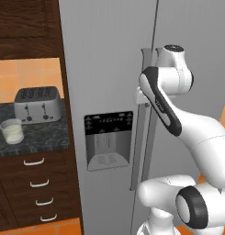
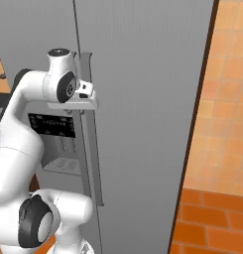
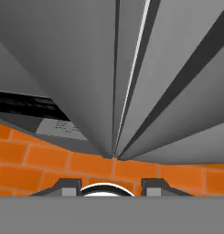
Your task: Grab a lemon wedge from the fridge and one ice cube from the ice bowl, and put them in the glass of lemonade.
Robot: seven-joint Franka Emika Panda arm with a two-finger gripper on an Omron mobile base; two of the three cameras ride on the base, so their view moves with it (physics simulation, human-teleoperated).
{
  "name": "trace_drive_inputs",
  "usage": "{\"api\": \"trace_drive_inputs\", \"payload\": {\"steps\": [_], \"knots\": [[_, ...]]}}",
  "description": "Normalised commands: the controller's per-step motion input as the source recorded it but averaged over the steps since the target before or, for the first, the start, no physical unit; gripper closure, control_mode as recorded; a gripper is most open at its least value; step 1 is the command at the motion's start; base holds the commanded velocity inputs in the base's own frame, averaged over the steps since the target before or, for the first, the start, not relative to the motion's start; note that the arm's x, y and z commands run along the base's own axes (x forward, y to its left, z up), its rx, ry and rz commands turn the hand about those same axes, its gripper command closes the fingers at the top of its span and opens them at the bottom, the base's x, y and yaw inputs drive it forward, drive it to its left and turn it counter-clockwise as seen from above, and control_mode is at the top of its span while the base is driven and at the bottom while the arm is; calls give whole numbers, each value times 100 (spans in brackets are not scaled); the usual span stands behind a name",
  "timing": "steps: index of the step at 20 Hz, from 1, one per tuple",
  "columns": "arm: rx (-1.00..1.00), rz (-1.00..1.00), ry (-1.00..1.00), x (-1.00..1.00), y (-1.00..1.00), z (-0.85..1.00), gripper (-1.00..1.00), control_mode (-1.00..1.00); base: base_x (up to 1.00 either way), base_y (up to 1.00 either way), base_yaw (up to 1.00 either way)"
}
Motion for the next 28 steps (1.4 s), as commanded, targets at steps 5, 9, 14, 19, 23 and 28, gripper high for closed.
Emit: {"api": "trace_drive_inputs", "payload": {"steps": [5, 9, 14, 19, 23, 28], "knots": [[5, -5, 1, -32, -26, -2, -100, -100, 0, 0, 0], [3, -4, 0, -46, -13, 0, -100, -100, 0, 0, 0], [-2, -10, 15, -18, 32, -28, -100, -100, 0, 0, 0], [0, -12, 6, -4, 18, -27, -100, -100, 0, 0, 0], [0, 0, 0, 0, 0, 0, -100, 100, -65, -10, -4], [0, 0, 0, 0, 0, 0, -100, 100, -55, 1, -8]]}}
